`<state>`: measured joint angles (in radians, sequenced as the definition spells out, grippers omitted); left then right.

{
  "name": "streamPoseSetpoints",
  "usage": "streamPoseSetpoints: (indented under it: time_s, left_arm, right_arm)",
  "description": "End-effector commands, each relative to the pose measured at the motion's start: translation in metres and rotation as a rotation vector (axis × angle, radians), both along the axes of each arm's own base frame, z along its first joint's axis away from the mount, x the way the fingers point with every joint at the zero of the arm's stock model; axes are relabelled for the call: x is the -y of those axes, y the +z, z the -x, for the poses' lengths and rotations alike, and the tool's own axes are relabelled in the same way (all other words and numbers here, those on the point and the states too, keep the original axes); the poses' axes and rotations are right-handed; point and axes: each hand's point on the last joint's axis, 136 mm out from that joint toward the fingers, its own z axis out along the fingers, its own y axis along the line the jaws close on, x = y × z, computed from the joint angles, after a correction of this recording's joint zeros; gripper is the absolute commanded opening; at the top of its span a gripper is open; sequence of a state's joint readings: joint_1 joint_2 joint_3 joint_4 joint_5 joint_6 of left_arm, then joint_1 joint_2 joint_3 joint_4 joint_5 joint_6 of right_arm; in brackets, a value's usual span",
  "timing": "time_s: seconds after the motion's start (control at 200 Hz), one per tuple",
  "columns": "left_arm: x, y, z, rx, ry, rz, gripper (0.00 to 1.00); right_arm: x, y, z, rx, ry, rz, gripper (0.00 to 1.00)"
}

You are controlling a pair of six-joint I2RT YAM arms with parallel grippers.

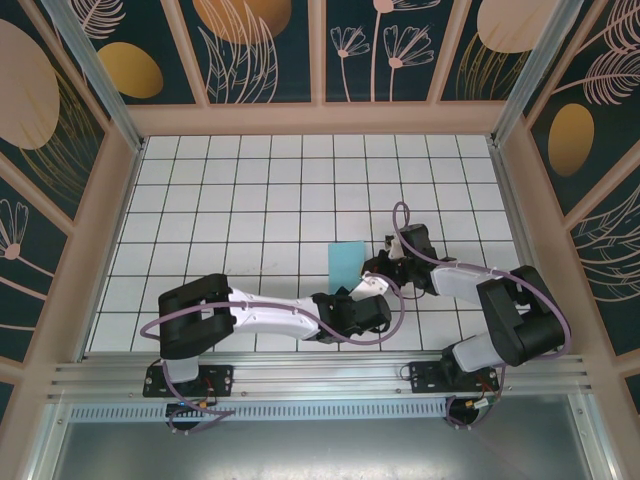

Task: Fold a paper plane with a square sheet of paper (pick it up from the middle)
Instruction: Third fold the triangle at the center of the table.

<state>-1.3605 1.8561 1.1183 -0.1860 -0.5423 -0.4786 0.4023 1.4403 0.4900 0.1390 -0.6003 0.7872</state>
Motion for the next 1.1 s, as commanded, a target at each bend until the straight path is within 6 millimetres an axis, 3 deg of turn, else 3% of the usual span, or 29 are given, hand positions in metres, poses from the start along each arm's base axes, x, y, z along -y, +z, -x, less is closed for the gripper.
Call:
streamPoseSetpoints:
  time_s: [0.0,0.29,0.38,0.45,0.465,0.485,0.66,0.761,0.866,0.996,1.096]
  left_arm:
    - [0.002,0.015,-0.002,0.032,0.004,0.046,0.02]
    - [0.000,0.018,-0.004,0.004,0.018,0.104,0.00]
    - [-0.001,0.021,-0.005,-0.047,0.012,0.178,0.00]
    - [0.000,0.025,-0.006,-0.086,-0.005,0.237,0.00]
    - [-0.005,0.016,-0.005,-0.103,-0.008,0.225,0.00]
    - [-0.006,0.025,-0.005,-0.105,-0.014,0.256,0.00]
    - [-0.015,0.024,-0.007,-0.145,-0.025,0.293,0.00]
    - [-0.017,0.022,-0.007,-0.159,-0.033,0.299,0.00]
    - [-0.017,0.020,-0.007,-0.171,-0.037,0.302,0.00]
    - [-0.019,0.019,-0.009,-0.175,-0.034,0.304,0.00]
    - [-0.020,0.019,-0.011,-0.179,-0.030,0.305,0.00]
  right_arm:
    - [-0.001,0.001,-0.001,0.017,0.017,0.019,0.00]
    - [-0.001,0.005,-0.004,0.039,0.045,0.044,0.05]
    - [0.001,0.009,-0.006,0.054,0.059,0.062,0.13]
    - [0.006,0.014,-0.010,0.077,0.056,0.080,0.25]
    - [0.007,0.014,-0.011,0.079,0.053,0.085,0.28]
    - [0.008,0.016,-0.012,0.084,0.053,0.091,0.30]
    - [0.017,0.035,-0.028,0.159,0.045,0.136,0.36]
    - [0.010,0.046,-0.034,0.196,0.073,0.114,0.35]
    - [-0.004,0.052,-0.038,0.215,0.130,0.058,0.24]
    - [-0.019,0.036,-0.040,0.170,0.210,0.053,0.12]
    - [-0.025,0.017,-0.041,0.130,0.246,0.080,0.09]
